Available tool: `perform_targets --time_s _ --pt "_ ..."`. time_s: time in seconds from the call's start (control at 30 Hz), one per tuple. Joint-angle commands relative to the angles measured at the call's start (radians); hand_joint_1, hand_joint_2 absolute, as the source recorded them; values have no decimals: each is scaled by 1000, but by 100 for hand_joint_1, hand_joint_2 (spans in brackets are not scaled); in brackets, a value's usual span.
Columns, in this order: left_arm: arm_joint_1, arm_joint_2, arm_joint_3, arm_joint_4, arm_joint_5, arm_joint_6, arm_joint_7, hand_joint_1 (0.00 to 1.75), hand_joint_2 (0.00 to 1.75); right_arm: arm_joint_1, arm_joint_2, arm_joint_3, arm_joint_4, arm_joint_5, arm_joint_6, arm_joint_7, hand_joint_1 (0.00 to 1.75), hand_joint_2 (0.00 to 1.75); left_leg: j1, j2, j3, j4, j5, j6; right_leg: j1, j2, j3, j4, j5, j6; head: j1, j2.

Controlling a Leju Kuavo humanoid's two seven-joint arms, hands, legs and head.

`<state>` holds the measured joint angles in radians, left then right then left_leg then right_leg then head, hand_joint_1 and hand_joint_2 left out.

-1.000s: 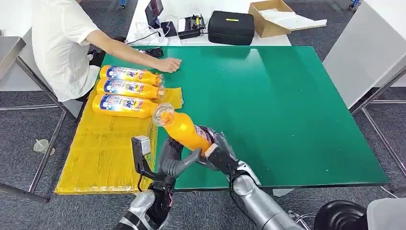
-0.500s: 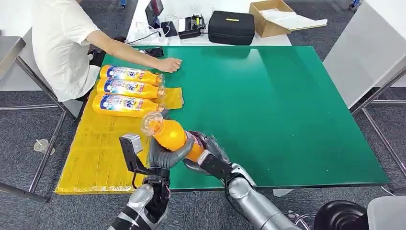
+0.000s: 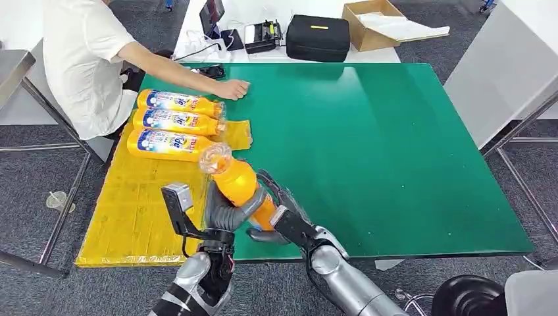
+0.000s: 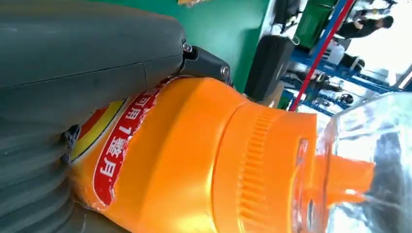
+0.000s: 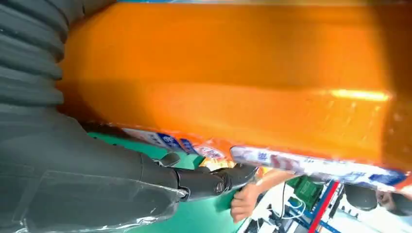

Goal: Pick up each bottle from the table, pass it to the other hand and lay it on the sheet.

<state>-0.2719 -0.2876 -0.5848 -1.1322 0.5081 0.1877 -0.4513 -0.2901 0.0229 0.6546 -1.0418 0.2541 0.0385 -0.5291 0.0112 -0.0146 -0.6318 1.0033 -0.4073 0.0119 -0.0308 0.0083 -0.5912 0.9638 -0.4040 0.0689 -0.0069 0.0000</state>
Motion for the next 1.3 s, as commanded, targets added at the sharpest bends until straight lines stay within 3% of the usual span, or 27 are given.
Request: perform_targets --time_s 0.03,0.47,0.5,0.53,0.63,0.67,0.7,0.8,0.93,1.1,1.3 --pt "-14 30 6 15 5 -8 8 175 175 -22 -1 0 12 -1 1 7 0 175 0 1 3 0 -1 0 1 0 3 0 -1 -3 0 0" --pt "-13 42 10 19 74 -100 55 175 175 -13 14 -30 19 -20 -21 -1 0 175 0 3 6 0 -3 0 1 1 6 0 -2 -4 0 0" --pt "-13 46 14 9 64 -84 48 175 175 -1 21 -48 12 5 -82 -29 0 175 0 2 4 0 -1 0 1 1 3 -1 -1 -3 0 0" --pt "-11 53 17 -6 32 -45 23 175 175 24 43 -92 -6 32 -218 -74 0 175 0 2 5 0 -2 0 1 0 5 0 -2 -4 0 0" --pt "5 99 -1 -76 -207 185 -63 175 175 83 62 -202 -75 102 -554 -87 0 175 0 1 3 0 -1 0 1 0 3 0 -1 -3 0 0" --pt "3 115 -8 -79 -300 261 -92 175 175 92 51 -231 -92 105 -605 -95 0 175 1 1 5 0 -3 -1 1 -1 5 1 -3 -5 0 0" --pt "-6 129 -14 -65 -415 358 -116 175 175 108 51 -276 -124 95 -665 -128 0 0 0 1 3 -1 -1 0 0 0 2 0 -1 -3 0 0" --pt "-28 149 14 -28 -659 500 -119 175 175 167 85 -452 -319 177 -737 -169 0 0 -1 -1 5 -1 -2 0 0 -2 5 0 -2 -4 0 0" --pt "-33 131 125 -12 -1037 510 -32 175 175 200 140 -617 -545 217 -737 -169 0 0 0 1 1 4 -3 0 0 -2 0 4 -3 -5 0 0" --pt "-33 136 155 1 -1258 510 66 175 175 219 147 -706 -587 177 -737 -169 0 0 0 -1 2 0 0 0 0 -4 2 0 -2 -3 0 0" --pt "-60 162 158 51 -1415 510 166 175 175 223 142 -688 -543 156 -737 -169 0 0 0 0 4 0 -1 0 1 -3 4 -1 -2 -4 0 0"
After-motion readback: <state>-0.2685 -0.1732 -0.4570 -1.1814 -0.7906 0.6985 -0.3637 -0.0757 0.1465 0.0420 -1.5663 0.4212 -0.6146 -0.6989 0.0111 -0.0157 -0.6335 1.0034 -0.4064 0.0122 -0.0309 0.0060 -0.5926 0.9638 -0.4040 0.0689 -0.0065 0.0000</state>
